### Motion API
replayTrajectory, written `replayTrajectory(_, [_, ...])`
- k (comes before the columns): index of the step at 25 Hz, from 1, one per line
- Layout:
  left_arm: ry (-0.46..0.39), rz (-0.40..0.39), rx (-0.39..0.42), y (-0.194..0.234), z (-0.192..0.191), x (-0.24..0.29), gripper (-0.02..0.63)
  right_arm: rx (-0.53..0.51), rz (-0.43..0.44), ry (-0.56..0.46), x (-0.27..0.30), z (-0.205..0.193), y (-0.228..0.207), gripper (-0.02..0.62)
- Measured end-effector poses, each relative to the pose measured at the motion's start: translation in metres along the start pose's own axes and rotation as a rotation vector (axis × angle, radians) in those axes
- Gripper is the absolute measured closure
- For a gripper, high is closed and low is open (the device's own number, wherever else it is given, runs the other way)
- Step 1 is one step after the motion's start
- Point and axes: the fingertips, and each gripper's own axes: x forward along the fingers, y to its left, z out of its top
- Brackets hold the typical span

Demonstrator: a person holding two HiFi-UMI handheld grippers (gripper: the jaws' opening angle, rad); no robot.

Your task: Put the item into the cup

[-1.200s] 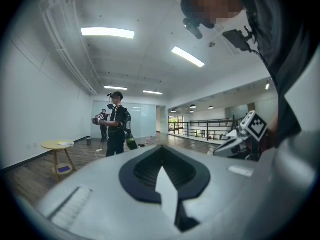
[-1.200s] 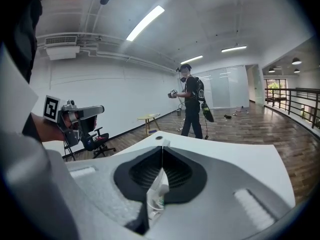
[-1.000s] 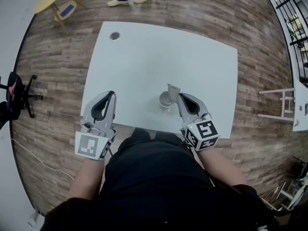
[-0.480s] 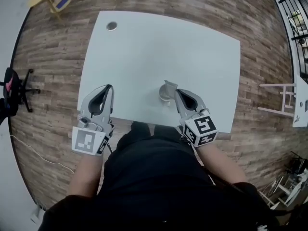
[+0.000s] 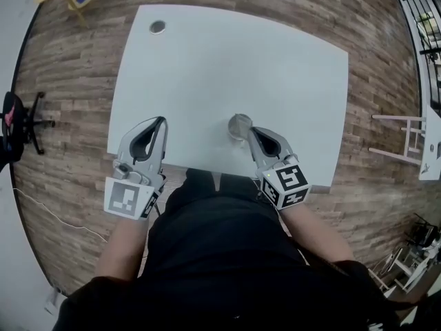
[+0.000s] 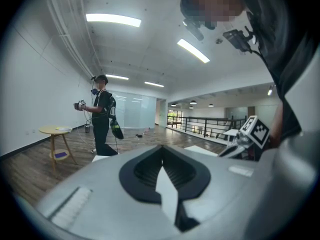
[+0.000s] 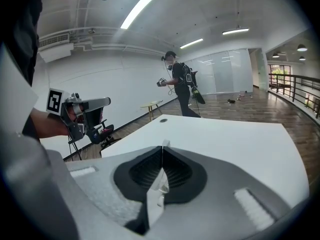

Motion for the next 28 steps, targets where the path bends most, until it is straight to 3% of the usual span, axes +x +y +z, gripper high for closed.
replayTrajectory(9, [0.009, 0.028, 0.004, 0.022, -0.002, 0.002, 0.606, 0.010, 0.006, 0.047, 0.009, -0.012, -0.001, 0.589])
replayTrajectory(28, [0.027, 0.037, -0.025, 0.028, -0.009, 0.009, 0.606, 0.018, 0.031, 0.119, 0.022, -0.025, 0.001, 0.589])
